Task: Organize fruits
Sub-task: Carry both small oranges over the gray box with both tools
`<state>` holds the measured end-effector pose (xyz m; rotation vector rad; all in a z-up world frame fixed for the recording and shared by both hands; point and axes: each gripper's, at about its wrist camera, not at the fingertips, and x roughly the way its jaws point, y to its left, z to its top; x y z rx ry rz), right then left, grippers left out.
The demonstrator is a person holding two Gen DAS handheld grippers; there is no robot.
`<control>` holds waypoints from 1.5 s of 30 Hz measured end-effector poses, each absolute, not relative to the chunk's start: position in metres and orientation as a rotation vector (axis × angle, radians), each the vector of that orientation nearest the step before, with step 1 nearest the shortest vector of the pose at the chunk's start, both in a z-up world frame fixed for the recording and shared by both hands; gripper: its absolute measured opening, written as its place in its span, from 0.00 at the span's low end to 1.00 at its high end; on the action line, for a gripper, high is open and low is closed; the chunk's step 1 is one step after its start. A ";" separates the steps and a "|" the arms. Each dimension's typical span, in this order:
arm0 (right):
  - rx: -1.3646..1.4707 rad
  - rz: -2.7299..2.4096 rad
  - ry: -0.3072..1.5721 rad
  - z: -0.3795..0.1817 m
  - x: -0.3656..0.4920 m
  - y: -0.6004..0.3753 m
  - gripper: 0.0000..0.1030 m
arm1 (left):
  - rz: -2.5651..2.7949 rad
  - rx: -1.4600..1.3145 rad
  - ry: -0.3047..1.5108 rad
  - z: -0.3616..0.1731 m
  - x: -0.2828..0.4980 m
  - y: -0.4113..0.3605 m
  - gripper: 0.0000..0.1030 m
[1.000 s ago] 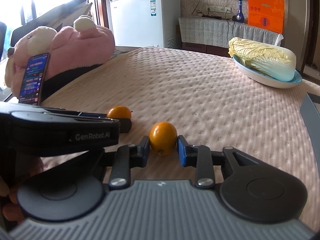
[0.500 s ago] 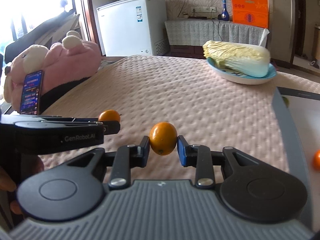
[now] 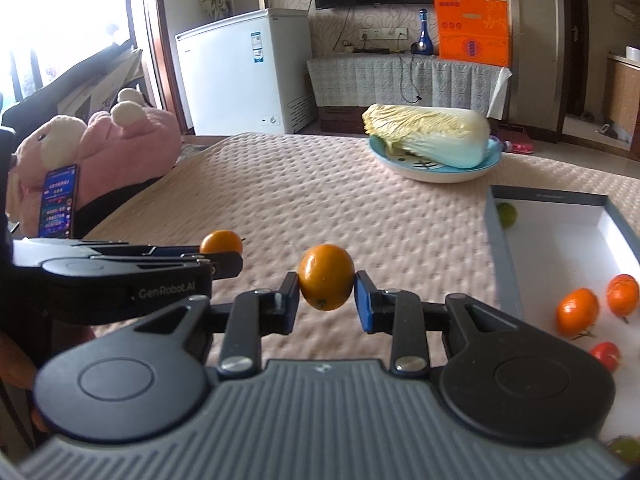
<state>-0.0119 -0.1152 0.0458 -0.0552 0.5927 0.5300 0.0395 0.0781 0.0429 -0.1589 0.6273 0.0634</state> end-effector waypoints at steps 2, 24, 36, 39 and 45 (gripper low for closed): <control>-0.050 0.522 0.587 0.048 -0.013 -0.122 0.32 | 0.053 -0.155 0.623 0.045 0.039 0.072 0.34; -0.022 0.413 0.533 0.071 -0.039 -0.213 0.32 | -0.081 -0.101 0.613 0.049 0.046 -0.012 0.33; -0.023 0.388 0.535 0.070 -0.046 -0.234 0.32 | -0.157 -0.086 0.610 0.050 0.048 -0.057 0.34; -0.022 0.377 0.535 0.070 -0.046 -0.241 0.32 | -0.170 -0.088 0.606 0.050 0.049 -0.063 0.34; -0.027 0.366 0.535 0.070 -0.049 -0.250 0.32 | -0.194 -0.086 0.603 0.051 0.049 -0.074 0.34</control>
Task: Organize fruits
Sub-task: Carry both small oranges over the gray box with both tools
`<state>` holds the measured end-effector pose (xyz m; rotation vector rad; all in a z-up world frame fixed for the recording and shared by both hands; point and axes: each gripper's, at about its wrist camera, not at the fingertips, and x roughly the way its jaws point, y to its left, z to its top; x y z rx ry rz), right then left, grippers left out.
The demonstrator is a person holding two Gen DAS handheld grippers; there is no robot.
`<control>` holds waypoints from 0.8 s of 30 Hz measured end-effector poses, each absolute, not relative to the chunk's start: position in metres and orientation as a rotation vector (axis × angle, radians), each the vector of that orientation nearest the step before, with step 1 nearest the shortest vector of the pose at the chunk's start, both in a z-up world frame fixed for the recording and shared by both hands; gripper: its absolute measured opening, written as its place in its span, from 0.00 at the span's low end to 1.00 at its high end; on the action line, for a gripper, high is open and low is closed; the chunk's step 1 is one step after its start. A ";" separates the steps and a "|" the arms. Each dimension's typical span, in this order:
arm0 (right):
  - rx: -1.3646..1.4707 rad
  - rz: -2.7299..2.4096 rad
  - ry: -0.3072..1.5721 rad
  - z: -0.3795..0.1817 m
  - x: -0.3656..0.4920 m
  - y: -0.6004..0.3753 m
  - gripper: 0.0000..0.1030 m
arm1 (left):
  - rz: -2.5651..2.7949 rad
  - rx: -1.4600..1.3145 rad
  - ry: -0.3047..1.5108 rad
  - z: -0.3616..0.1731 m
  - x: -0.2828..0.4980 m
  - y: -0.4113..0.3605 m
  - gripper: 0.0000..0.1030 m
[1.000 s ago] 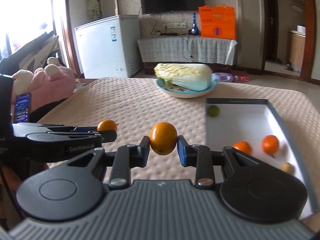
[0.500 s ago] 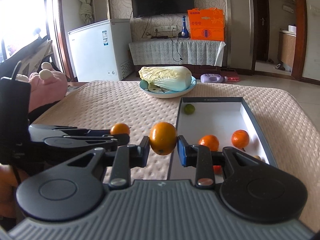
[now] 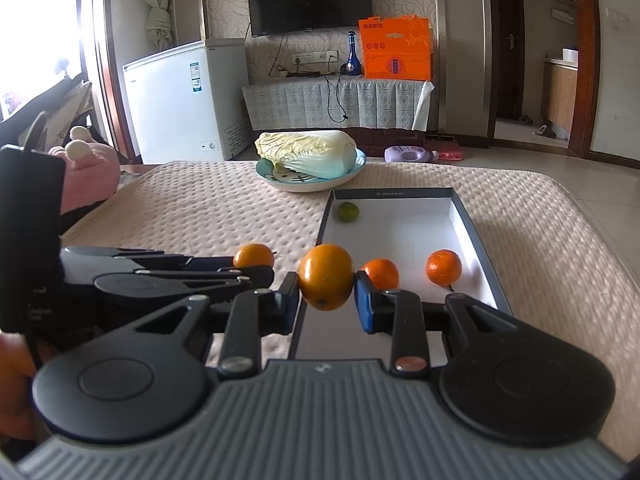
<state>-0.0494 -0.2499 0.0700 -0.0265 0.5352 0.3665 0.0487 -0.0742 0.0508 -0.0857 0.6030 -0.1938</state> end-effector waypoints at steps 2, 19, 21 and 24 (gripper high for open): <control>-0.027 0.365 0.534 0.070 -0.051 -0.252 0.32 | -0.201 -0.085 0.601 0.051 0.049 -0.078 0.34; -0.020 0.332 0.529 0.071 -0.061 -0.279 0.32 | -0.270 -0.070 0.595 0.048 0.059 -0.117 0.34; -0.020 0.325 0.530 0.071 -0.062 -0.283 0.32 | -0.278 -0.076 0.598 0.047 0.062 -0.121 0.34; -0.017 0.313 0.533 0.071 -0.063 -0.289 0.32 | -0.284 -0.073 0.598 0.046 0.066 -0.128 0.34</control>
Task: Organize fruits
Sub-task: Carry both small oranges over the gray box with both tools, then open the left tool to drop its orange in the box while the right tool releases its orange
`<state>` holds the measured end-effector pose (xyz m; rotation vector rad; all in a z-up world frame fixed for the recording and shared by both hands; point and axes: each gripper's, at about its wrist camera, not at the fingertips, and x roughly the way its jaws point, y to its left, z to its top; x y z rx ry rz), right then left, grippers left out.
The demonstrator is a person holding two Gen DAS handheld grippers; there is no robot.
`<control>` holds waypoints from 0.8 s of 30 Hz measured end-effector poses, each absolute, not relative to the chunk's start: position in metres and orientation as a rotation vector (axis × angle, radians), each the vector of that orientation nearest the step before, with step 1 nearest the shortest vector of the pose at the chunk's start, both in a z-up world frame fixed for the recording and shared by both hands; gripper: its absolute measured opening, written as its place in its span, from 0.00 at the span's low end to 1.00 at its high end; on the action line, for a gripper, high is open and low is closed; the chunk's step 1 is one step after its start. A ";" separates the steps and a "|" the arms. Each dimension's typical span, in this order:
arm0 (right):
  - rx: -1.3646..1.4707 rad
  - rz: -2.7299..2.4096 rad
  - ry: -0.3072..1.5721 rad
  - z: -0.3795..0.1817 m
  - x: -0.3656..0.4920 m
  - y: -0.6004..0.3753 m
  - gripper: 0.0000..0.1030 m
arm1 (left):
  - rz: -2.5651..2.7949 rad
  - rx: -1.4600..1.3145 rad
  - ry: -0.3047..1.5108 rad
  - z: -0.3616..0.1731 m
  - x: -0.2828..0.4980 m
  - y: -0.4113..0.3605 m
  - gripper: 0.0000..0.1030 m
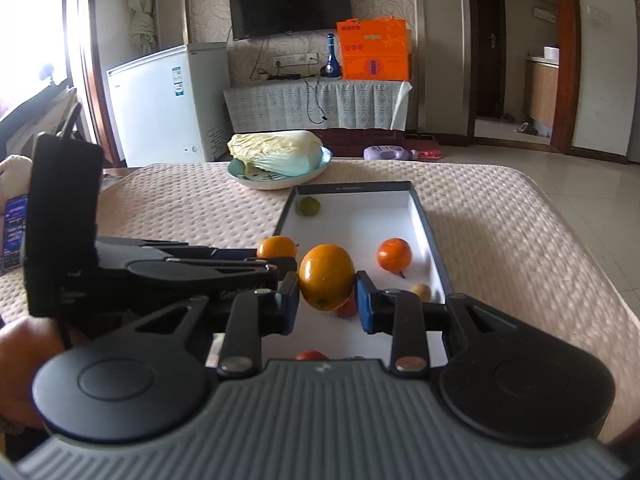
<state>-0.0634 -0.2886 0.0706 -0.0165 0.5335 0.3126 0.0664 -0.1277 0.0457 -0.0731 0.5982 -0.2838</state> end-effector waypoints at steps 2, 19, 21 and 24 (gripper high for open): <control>-0.012 0.306 0.534 0.071 -0.064 -0.293 0.32 | -0.290 -0.070 0.597 0.045 0.071 -0.133 0.34; -0.010 0.305 0.559 0.068 -0.065 -0.305 0.32 | -0.311 -0.047 0.609 0.037 0.110 -0.161 0.34; -0.011 0.304 0.562 0.068 -0.065 -0.305 0.32 | -0.316 -0.043 0.609 0.037 0.112 -0.163 0.34; -0.009 0.300 0.567 0.067 -0.064 -0.306 0.32 | -0.316 -0.039 0.606 0.037 0.115 -0.165 0.34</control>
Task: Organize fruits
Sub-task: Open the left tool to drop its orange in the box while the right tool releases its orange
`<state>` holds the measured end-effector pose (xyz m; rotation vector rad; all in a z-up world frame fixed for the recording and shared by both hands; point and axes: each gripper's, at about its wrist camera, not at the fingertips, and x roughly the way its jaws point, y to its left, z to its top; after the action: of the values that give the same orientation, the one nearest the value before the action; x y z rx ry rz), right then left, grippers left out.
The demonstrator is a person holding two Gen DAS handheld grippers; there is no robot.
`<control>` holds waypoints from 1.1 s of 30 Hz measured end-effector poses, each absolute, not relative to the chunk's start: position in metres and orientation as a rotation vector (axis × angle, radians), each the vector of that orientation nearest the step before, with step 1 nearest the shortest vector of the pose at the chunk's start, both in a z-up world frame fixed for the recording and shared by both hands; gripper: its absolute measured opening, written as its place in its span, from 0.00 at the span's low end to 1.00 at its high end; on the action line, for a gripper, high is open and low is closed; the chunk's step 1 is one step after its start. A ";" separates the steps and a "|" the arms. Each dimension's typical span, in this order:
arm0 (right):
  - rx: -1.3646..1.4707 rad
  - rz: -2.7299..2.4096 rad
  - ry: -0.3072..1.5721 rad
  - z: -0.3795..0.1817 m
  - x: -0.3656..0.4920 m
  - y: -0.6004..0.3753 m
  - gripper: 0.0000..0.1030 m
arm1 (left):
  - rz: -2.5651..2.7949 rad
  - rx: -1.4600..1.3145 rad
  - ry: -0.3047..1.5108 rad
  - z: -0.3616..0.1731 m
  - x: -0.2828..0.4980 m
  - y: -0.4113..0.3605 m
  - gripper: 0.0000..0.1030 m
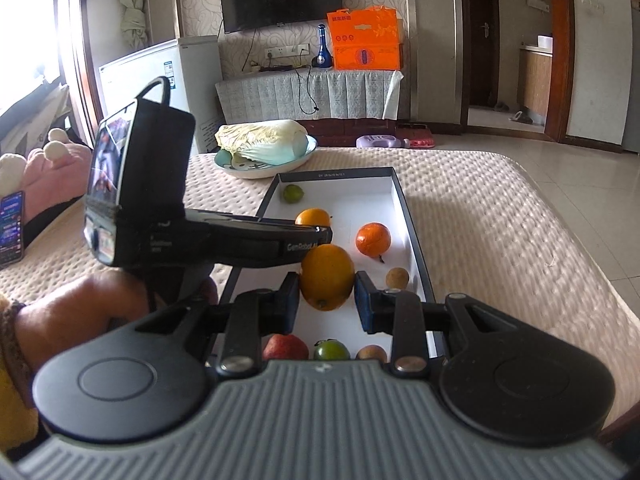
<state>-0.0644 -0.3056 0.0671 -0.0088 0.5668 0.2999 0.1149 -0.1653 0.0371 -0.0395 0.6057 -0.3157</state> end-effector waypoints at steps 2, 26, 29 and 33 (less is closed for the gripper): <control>-0.009 0.299 0.569 0.067 -0.065 -0.305 0.32 | -0.313 -0.036 0.604 0.037 0.116 -0.166 0.34; -0.019 0.273 0.603 0.052 -0.043 -0.294 0.32 | -0.312 -0.098 0.599 0.045 0.106 -0.143 0.48; -0.018 0.263 0.613 0.049 -0.035 -0.293 0.32 | -0.306 -0.089 0.588 0.049 0.100 -0.135 0.50; -0.017 0.245 0.618 0.045 -0.026 -0.291 0.33 | -0.288 -0.108 0.599 0.052 0.091 -0.121 0.52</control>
<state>-0.0263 -0.2910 0.0453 -0.0165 0.6184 0.2448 0.0914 -0.1211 0.0524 -0.1076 0.5995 -0.2881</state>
